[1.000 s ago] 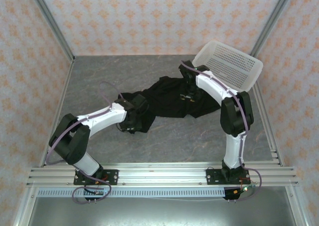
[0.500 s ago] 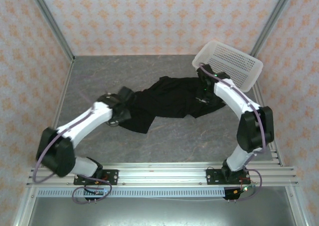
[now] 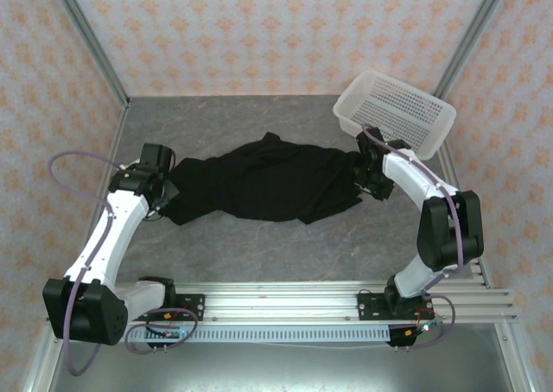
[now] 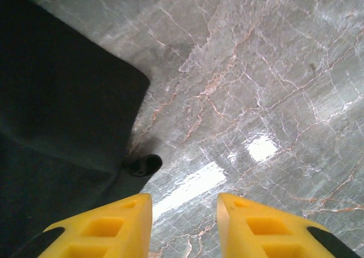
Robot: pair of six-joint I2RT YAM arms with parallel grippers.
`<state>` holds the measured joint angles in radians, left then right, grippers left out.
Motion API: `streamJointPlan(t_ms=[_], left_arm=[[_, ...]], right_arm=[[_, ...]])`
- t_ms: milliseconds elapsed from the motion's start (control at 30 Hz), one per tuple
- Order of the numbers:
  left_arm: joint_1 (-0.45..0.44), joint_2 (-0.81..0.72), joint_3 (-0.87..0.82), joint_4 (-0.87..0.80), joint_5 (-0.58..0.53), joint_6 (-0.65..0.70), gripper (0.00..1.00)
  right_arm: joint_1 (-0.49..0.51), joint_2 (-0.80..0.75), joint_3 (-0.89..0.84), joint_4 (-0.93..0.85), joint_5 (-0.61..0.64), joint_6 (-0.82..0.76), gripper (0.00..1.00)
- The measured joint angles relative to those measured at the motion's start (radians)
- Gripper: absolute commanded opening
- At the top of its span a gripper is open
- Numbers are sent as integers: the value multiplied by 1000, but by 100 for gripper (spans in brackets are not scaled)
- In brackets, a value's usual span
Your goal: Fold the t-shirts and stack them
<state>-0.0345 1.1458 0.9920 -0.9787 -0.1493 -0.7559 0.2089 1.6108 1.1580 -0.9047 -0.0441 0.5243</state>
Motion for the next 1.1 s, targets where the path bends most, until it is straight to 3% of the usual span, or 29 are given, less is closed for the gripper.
streamJointPlan(t_ms=[300, 467, 600, 700, 867, 1000, 1100], left_arm=[[0, 24, -20, 7, 38, -4, 0], [0, 31, -20, 12, 40, -4, 0], [0, 40, -20, 25, 40, -4, 0], [0, 49, -20, 29, 40, -4, 0], [0, 61, -20, 33, 40, -4, 0], [0, 64, -20, 33, 36, -3, 0], [0, 64, -20, 33, 31, -3, 0]], right_arm=[[0, -16, -100, 77, -73, 35, 44], [0, 14, -32, 148, -107, -4, 51], [3, 117, 74, 200, -114, -56, 51], [5, 194, 123, 230, -113, -100, 44], [5, 312, 206, 242, -107, -145, 2], [7, 308, 208, 249, -82, -150, 0], [18, 217, 169, 246, -50, -152, 0]])
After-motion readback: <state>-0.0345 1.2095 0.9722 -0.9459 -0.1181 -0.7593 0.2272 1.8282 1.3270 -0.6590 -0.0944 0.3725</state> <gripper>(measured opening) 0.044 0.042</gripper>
